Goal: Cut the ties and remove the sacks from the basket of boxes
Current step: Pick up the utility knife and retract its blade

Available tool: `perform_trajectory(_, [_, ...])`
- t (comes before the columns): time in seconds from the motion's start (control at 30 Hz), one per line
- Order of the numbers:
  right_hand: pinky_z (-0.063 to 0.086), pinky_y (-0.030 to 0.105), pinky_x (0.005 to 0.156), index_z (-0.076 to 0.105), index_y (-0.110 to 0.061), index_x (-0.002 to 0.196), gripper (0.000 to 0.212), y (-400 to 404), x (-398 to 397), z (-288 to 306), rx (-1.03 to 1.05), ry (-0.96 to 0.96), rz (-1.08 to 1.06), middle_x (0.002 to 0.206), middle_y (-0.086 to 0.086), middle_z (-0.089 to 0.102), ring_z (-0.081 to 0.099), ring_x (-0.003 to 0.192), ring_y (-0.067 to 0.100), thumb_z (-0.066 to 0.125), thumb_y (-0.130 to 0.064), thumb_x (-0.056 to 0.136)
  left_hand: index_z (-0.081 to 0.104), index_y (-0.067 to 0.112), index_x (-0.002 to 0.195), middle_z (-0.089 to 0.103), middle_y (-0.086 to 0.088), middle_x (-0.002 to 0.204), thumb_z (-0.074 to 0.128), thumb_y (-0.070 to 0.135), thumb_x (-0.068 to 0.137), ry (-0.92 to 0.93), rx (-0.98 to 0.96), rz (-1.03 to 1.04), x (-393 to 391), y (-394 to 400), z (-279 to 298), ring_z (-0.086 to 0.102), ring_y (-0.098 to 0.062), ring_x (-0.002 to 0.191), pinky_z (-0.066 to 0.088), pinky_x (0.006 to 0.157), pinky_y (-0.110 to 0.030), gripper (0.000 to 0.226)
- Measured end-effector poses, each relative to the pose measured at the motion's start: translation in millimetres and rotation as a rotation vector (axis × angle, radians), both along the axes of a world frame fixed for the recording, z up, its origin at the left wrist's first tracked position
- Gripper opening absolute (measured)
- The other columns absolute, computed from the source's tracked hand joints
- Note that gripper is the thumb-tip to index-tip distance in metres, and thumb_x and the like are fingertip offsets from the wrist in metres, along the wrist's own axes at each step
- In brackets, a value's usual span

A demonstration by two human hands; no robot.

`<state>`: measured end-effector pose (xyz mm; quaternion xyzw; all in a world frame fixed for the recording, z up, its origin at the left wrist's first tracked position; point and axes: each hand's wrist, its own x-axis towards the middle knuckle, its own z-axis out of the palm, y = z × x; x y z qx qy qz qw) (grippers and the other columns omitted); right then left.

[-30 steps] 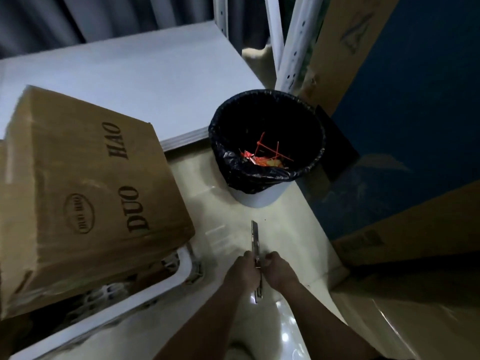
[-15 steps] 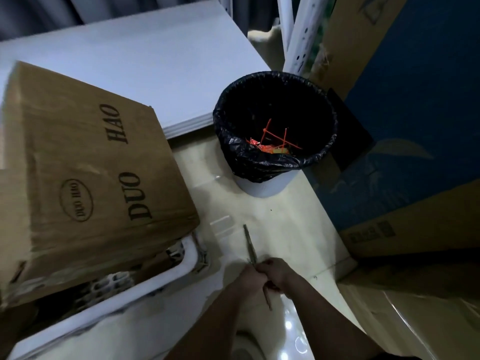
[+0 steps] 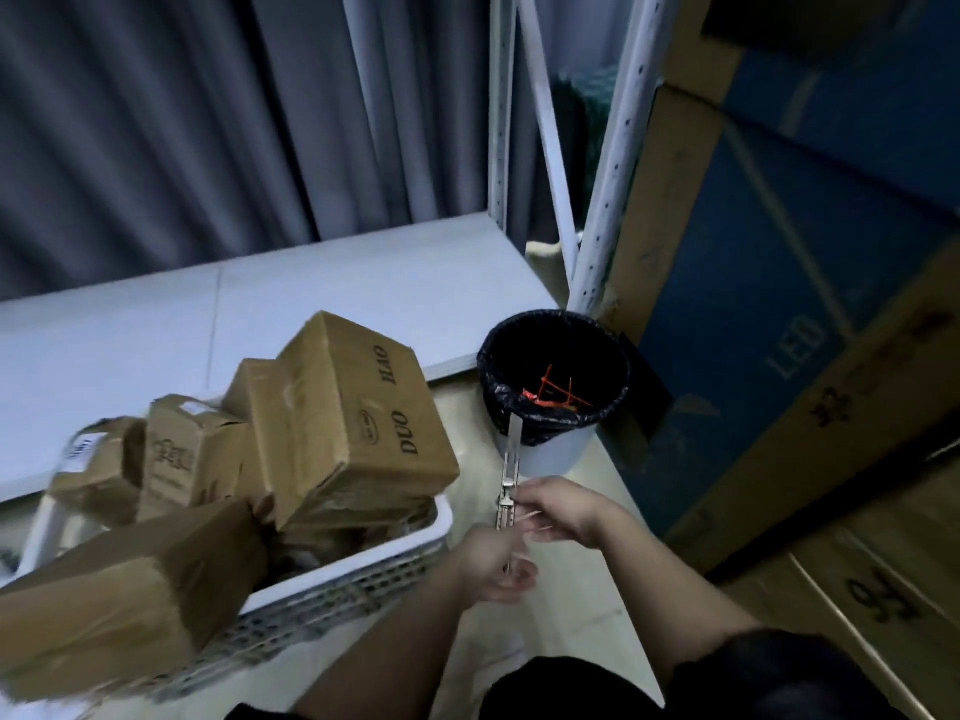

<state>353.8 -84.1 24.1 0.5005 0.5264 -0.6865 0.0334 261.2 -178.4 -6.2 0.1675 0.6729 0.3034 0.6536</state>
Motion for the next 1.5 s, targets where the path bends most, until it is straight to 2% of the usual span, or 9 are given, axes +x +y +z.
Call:
perform_trajectory(0.07, [0.043,0.015,0.051,0.055,-0.022,0.083,0.014,-4,0,35,0.037,0.022,-0.008,0.084,-0.002,0.065,0.055,0.057,0.004,0.047,-0.024,0.095,0.051,0.016,0.084,0.054,0.004,0.056,0.058,0.039,0.091,0.027,0.100,0.048,1,0,29,0.053,-0.005,0.039,0.046,0.044,-0.016,0.026])
perform_trajectory(0.17, [0.036,0.018,0.053,0.056,-0.023,0.084,0.017,-12,-4,83,0.089,0.103,-0.087,0.076,-0.005,0.074,0.056,0.055,0.002,0.044,-0.030,0.093,0.045,0.017,0.073,0.040,0.010,0.041,0.048,0.028,0.097,0.122,0.187,0.079,2,-2,77,0.035,-0.002,0.030,0.029,0.035,-0.010,0.026])
perform_trajectory(0.3, [0.030,0.022,0.049,0.058,-0.016,0.091,0.034,-32,-11,135,0.106,0.331,-0.232,0.071,0.000,0.075,0.049,0.054,0.012,0.037,-0.041,0.099,0.041,0.020,0.068,0.029,0.008,0.045,0.041,0.033,0.096,0.183,0.275,0.106,0,-14,139,0.020,-0.003,0.028,0.012,0.036,-0.009,0.031])
perform_trajectory(0.43, [0.028,0.016,0.031,0.053,-0.009,0.099,0.031,-58,-25,174,0.143,0.505,-0.312,0.065,0.008,0.064,0.040,0.030,0.012,0.036,-0.034,0.101,0.044,0.022,0.065,0.031,0.007,0.052,0.026,0.059,0.094,0.077,0.351,0.192,-5,-38,186,0.017,-0.004,0.034,0.012,0.035,-0.008,0.050])
perform_trajectory(0.67, [0.023,0.015,0.031,0.049,-0.010,0.096,0.025,-99,-45,220,0.375,0.585,-0.301,0.065,0.005,0.056,0.041,0.030,0.008,0.036,-0.031,0.101,0.048,0.015,0.064,0.039,0.000,0.052,0.029,0.071,0.086,-0.086,0.369,0.207,-22,-72,231,0.018,-0.005,0.031,0.013,0.033,-0.007,0.063])
perform_trajectory(0.9, [0.043,0.017,0.043,0.052,-0.010,0.097,0.020,-128,-61,260,0.394,0.737,-0.253,0.069,0.006,0.060,0.056,0.052,0.013,0.035,-0.021,0.100,0.046,0.015,0.060,0.038,0.000,0.048,0.025,0.057,0.091,-0.022,0.521,0.346,-33,-95,255,0.014,-0.006,0.029,0.012,0.033,-0.008,0.057])
perform_trajectory(1.07, [0.030,0.019,0.031,0.056,-0.012,0.091,0.034,-141,-76,265,0.492,0.705,-0.167,0.065,0.002,0.056,0.044,0.046,0.020,0.036,-0.038,0.100,0.038,0.016,0.060,0.024,0.006,0.042,0.014,0.045,0.092,0.027,0.557,0.389,-41,-109,267,0.012,-0.006,0.030,0.012,0.033,-0.010,0.050])
perform_trajectory(1.27, [0.037,0.015,0.036,0.049,-0.011,0.080,0.034,-155,-88,277,0.378,0.719,-0.245,0.060,0.002,0.051,0.046,0.042,0.012,0.036,-0.034,0.101,0.034,0.018,0.057,0.024,0.009,0.035,0.013,0.041,0.096,0.104,0.613,0.486,-37,-116,273,0.013,-0.004,0.028,0.011,0.033,-0.012,0.051])
perform_trajectory(1.5, [0.039,0.019,0.039,0.055,-0.012,0.108,0.016,-162,-81,271,0.235,0.776,-0.119,0.092,0.003,0.070,0.054,0.051,0.010,0.045,-0.012,0.095,0.037,0.014,0.058,0.029,0.009,0.030,0.013,0.042,0.097,0.102,0.606,0.485,-48,-123,278,0.016,-0.004,0.023,0.013,0.030,-0.009,0.053])
